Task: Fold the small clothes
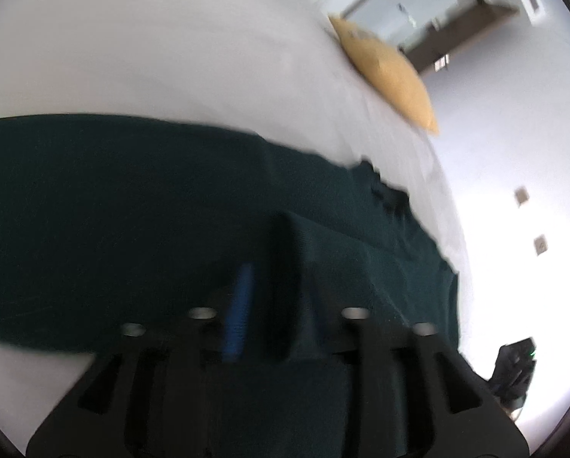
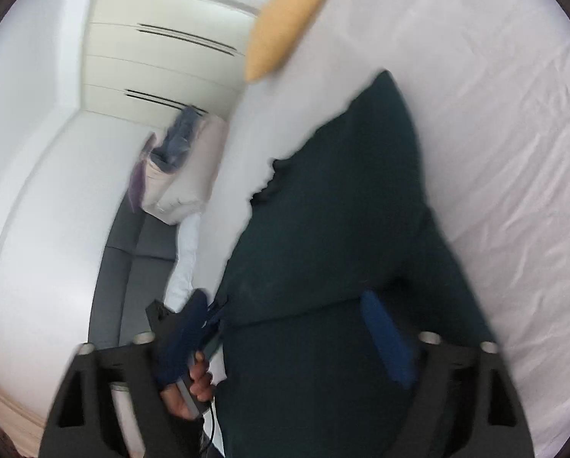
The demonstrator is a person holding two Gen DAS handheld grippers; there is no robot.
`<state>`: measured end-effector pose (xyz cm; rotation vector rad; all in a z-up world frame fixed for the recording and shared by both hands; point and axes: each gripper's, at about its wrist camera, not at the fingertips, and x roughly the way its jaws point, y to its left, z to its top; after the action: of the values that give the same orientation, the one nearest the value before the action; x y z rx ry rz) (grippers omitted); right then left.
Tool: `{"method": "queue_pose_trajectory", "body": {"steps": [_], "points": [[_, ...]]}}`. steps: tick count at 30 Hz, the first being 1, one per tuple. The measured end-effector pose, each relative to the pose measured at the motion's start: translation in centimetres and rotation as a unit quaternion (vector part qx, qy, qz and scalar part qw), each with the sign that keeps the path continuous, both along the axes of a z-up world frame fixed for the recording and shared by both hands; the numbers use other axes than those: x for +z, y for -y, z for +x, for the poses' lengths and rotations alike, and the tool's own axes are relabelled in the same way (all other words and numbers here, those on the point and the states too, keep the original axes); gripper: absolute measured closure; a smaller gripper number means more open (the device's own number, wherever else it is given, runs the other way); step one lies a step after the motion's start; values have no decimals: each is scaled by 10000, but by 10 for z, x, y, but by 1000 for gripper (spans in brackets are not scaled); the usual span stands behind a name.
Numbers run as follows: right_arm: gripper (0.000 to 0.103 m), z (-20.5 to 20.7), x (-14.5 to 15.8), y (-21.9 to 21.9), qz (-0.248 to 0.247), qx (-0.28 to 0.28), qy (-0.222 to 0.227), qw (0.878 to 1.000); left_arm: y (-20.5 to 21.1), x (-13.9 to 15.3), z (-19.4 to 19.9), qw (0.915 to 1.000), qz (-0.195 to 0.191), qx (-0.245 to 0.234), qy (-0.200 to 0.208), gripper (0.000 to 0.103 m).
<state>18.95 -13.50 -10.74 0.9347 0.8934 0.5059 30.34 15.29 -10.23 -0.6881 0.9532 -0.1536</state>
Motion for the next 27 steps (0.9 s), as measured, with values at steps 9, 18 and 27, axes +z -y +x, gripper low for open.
{"method": "queue_pose_trajectory", "body": {"steps": [9, 18, 27], "points": [[11, -37, 2, -48, 14, -23, -204, 9998, -176, 4, -150, 9650, -1200, 2269, 536, 20], [13, -51, 11, -109, 110, 140, -222, 9996, -282, -38, -240, 8812, -2397, 4028, 622, 20], [13, -51, 19, -140, -5, 360, -216, 9991, -312, -65, -226, 8276, -3227, 4546, 653, 21]]}}
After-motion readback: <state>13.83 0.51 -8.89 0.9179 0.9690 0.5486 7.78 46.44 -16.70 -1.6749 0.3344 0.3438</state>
